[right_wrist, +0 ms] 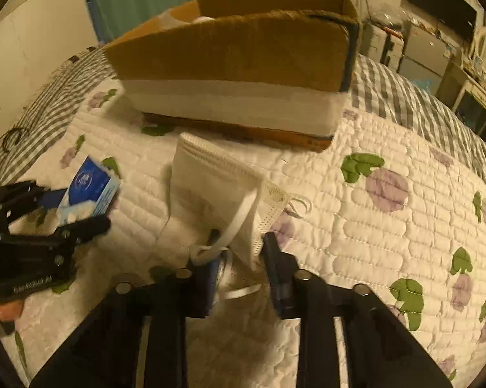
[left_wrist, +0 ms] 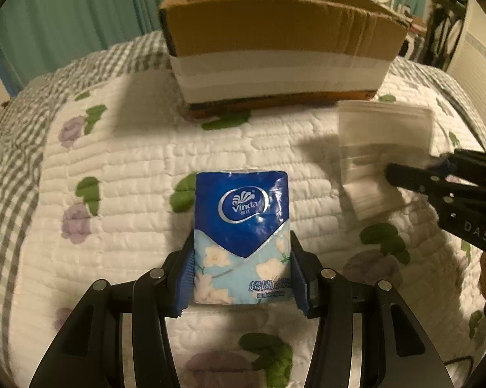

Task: Organize soft objects
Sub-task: 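Grasp the blue Vinda tissue pack with left tool while right tool grasps the white mask, then lift the tissue pack and mask and carry both over the box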

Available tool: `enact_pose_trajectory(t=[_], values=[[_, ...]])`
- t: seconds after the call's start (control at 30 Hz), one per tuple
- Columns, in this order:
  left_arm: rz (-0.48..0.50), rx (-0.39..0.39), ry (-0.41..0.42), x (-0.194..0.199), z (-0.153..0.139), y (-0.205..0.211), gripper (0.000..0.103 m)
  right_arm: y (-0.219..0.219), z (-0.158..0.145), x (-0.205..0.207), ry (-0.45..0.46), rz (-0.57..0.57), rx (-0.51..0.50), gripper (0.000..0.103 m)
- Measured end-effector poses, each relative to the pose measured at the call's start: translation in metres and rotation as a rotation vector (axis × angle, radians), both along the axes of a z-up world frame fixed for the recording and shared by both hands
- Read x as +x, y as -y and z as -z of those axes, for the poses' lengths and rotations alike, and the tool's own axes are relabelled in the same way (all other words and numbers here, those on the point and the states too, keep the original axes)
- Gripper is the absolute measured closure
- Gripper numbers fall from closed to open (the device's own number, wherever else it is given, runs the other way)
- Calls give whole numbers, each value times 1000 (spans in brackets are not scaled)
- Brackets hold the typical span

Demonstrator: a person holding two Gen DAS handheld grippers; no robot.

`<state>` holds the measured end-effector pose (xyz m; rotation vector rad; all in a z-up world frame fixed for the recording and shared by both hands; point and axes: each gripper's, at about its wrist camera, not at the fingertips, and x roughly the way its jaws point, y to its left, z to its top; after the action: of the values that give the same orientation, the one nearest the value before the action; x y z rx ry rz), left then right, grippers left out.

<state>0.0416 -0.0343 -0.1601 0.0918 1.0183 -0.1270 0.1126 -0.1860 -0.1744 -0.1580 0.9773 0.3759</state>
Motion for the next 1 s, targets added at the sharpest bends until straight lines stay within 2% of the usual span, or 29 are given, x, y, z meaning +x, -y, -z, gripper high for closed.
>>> enact_pose_trajectory(t=[0.07,0.17,0.4,0.63,0.83,1.0], values=[[-5,0,10,-3,-5,-3,54,-5,-6,-7,21,-22,1,91],[-17,-4,33,-5,-14,-6,54,-15,-18,-18,42,-47,11,93],[-29,-29,111,-16,-45,-16,54,-25,-57,-42,115,-50,55,93],[-29,-32,245,-27,-82,-27,54,-33,-102,-63,230,-38,75,93],[-45,-66,319,-28,-119,-39,54,-38,-138,-81,331,-30,88,93],[-60,-84,411,-29,-154,-46,54,-41,-165,-87,405,-22,101,93]])
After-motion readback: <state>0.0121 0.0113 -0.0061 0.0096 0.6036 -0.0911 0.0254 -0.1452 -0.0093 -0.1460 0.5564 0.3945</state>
